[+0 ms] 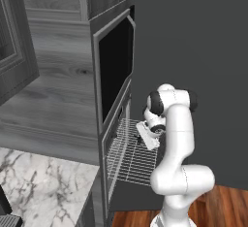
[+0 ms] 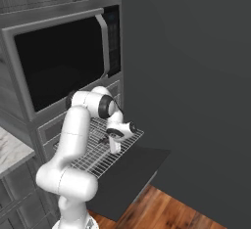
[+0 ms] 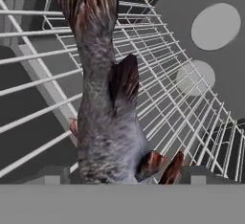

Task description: Place the fish on the top rack of the oven, and slide the tray back inside. Close the oven door.

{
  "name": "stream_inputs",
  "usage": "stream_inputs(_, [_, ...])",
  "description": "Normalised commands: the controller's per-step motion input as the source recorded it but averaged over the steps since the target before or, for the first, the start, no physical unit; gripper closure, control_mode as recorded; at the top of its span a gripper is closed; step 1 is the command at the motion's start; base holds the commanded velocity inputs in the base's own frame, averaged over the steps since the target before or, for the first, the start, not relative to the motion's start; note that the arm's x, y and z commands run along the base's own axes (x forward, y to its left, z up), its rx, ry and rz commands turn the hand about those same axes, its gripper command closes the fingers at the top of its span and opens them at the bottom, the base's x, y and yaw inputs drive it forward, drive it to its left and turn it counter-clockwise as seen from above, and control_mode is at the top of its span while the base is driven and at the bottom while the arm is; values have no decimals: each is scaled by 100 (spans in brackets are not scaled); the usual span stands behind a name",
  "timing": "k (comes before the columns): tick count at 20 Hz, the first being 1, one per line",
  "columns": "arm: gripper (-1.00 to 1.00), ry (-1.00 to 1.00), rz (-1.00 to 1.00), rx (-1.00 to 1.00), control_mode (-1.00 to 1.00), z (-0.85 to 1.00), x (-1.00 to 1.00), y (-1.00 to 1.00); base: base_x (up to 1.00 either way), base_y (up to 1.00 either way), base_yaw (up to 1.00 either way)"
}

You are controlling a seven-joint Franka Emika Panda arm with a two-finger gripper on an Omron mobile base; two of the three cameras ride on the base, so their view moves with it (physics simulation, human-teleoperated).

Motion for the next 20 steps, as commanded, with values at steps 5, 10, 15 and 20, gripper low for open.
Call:
stream_inputs(5, [-100,-10,11,0,-100,25,-56,-42,0,0,0])
stream_inputs(10, [-100,-33,13,0,-100,99,-100,-67,0,0,0])
stream_inputs(15, [-100,-41,10,-2,-100,100,-94,-25,0,0,0])
stream_inputs(20, [-100,-51,11,-5,-100,100,-94,-7,0,0,0])
